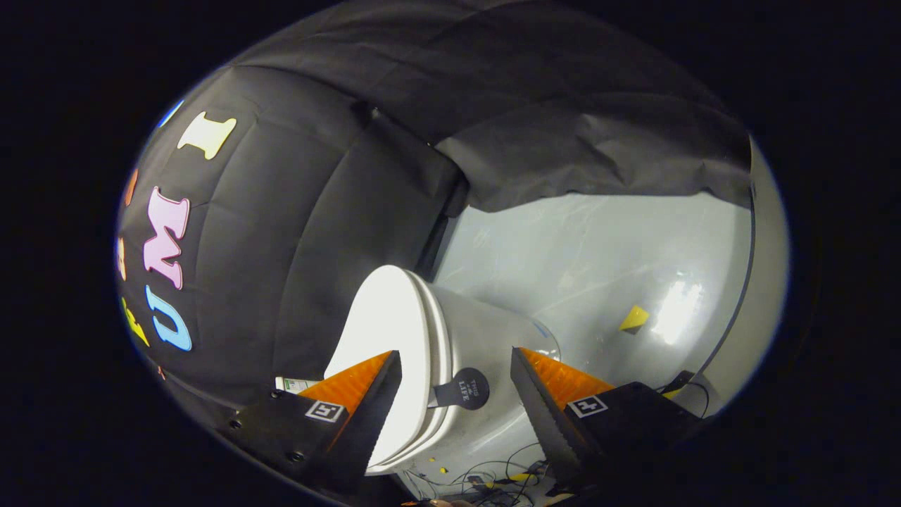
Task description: Open the toilet lid.
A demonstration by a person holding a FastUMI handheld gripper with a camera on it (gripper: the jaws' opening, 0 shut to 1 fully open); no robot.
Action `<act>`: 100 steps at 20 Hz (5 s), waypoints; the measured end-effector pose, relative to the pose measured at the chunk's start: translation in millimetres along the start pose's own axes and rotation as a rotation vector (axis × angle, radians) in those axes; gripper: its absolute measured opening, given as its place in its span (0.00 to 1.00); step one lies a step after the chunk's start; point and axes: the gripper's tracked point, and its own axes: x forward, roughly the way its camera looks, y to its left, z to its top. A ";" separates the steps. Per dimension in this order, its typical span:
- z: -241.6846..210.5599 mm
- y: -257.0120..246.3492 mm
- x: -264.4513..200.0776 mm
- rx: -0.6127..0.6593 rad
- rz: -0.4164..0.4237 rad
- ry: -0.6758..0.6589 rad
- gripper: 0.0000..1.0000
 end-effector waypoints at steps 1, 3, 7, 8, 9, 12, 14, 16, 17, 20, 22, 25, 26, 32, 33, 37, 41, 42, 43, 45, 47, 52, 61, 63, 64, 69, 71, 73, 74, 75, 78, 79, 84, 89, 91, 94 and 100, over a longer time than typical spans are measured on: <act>-4.1 -1.8 3.7 0.023 0.002 0.018 0.99; -16.5 -11.5 13.2 0.057 0.004 0.054 0.99; -27.6 -10.5 20.7 0.110 0.065 0.100 0.97; -29.9 -10.7 23.4 0.118 0.075 0.112 0.97; -30.7 -10.7 26.1 0.128 0.084 0.122 0.97; -28.6 -17.0 31.7 0.189 0.092 0.119 0.89; -30.0 -13.1 31.7 0.224 0.126 0.118 0.74; -37.3 -9.3 32.5 0.253 0.162 0.146 0.67; -41.2 -10.4 36.0 0.260 0.161 0.165 0.61; -40.6 -2.6 36.7 0.276 0.211 0.165 0.37; -42.8 -0.9 37.1 0.278 0.228 0.166 0.27; -42.2 8.8 39.9 0.282 0.264 0.163 0.08; -39.6 6.2 35.8 0.284 0.262 0.153 0.08; -39.5 11.3 30.9 0.303 0.278 0.172 0.08; -39.8 15.4 31.4 0.298 0.276 0.175 0.08; -41.9 28.9 19.5 0.190 0.255 0.156 0.08; -32.7 65.3 -4.4 0.051 0.204 0.095 0.06; -32.2 75.6 -11.8 0.013 0.194 0.075 0.06; -31.6 84.5 -19.0 -0.025 0.181 0.059 0.06; -32.3 109.3 -36.5 -0.105 0.164 0.019 0.06; -35.3 137.7 -54.1 -0.192 0.154 -0.023 0.06; -58.8 214.9 -100.1 -0.450 0.152 -0.093 0.06; -109.0 300.7 -141.2 -0.728 0.102 -0.224 0.06; -124.2 318.4 -148.6 -0.805 0.091 -0.252 0.05; -131.3 327.9 -151.9 -0.839 0.088 -0.265 0.06; -170.4 365.3 -165.8 -0.977 0.089 -0.307 0.08; -188.5 382.6 -168.2 -1.025 0.102 -0.329 0.08; -207.7 397.2 -171.6 -1.088 0.115 -0.353 0.08; -218.0 404.7 -173.6 -1.116 0.124 -0.362 0.08; -227.9 412.1 -175.1 -1.137 0.136 -0.368 0.08; -258.6 429.4 -176.9 -1.188 0.168 -0.382 0.08; -267.8 433.6 -177.7 -1.210 0.172 -0.389 0.08; -315.3 453.7 -180.1 -1.318 0.213 -0.392 0.08; -346.6 465.1 -175.6 -1.358 0.246 -0.369 0.08; -357.6 468.2 -173.8 -1.380 0.264 -0.354 0.08; -362.7 469.2 -174.4 -1.382 0.270 -0.343 0.08; -359.6 469.6 -178.0 -1.339 0.305 -0.288 0.22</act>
